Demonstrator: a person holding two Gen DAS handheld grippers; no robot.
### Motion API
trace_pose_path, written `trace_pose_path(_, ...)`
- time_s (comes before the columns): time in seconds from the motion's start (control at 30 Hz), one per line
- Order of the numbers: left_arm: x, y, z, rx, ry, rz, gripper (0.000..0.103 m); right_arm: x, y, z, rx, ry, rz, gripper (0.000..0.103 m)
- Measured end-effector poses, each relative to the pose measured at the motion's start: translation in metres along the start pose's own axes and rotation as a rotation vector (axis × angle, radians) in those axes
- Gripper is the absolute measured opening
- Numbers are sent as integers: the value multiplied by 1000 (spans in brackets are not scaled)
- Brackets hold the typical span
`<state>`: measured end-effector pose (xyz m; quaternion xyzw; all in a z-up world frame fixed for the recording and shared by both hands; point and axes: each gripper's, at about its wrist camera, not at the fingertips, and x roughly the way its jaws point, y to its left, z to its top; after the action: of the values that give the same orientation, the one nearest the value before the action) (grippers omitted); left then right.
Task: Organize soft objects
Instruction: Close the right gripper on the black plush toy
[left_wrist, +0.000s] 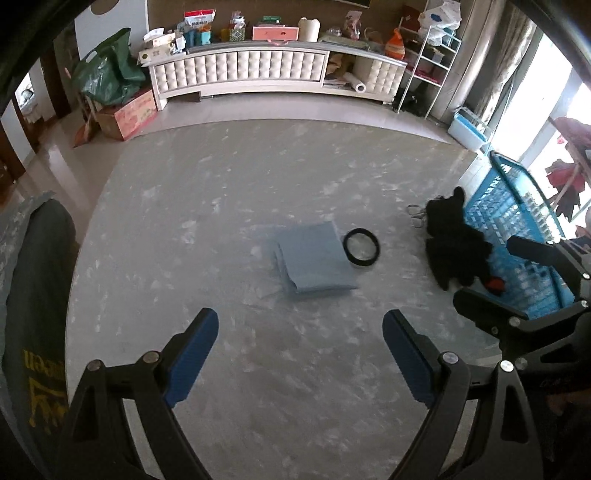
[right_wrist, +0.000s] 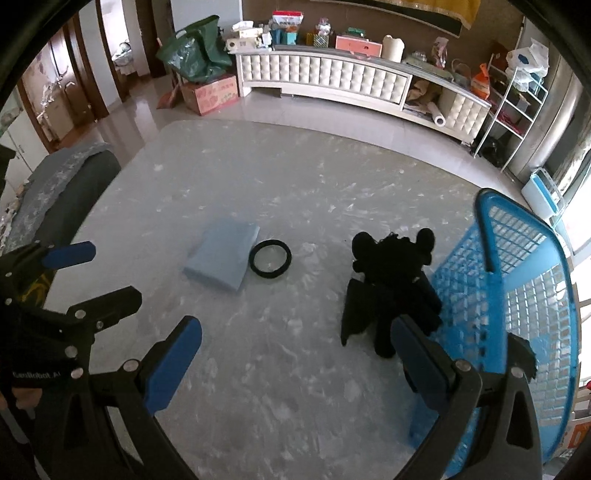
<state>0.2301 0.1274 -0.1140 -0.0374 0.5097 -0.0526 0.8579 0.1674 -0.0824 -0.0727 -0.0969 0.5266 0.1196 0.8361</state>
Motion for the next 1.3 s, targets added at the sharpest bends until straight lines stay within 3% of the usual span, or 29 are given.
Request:
trace_pose_path(0.73, 72, 9, 30, 38, 43, -20, 89, 66, -30, 21, 44, 62, -141, 101)
trace_pose_path(1.07, 81, 6, 30, 59, 34, -15, 89, 77, -44, 18, 88, 90, -153, 91)
trace_pose_path(1.13, 79, 5, 30, 64, 28, -10, 89, 80, -42, 17, 80, 98, -173, 85)
trace_pose_path(1.3, 78, 6, 29, 58, 18, -13, 89, 80, -44, 17, 55, 78, -295, 33)
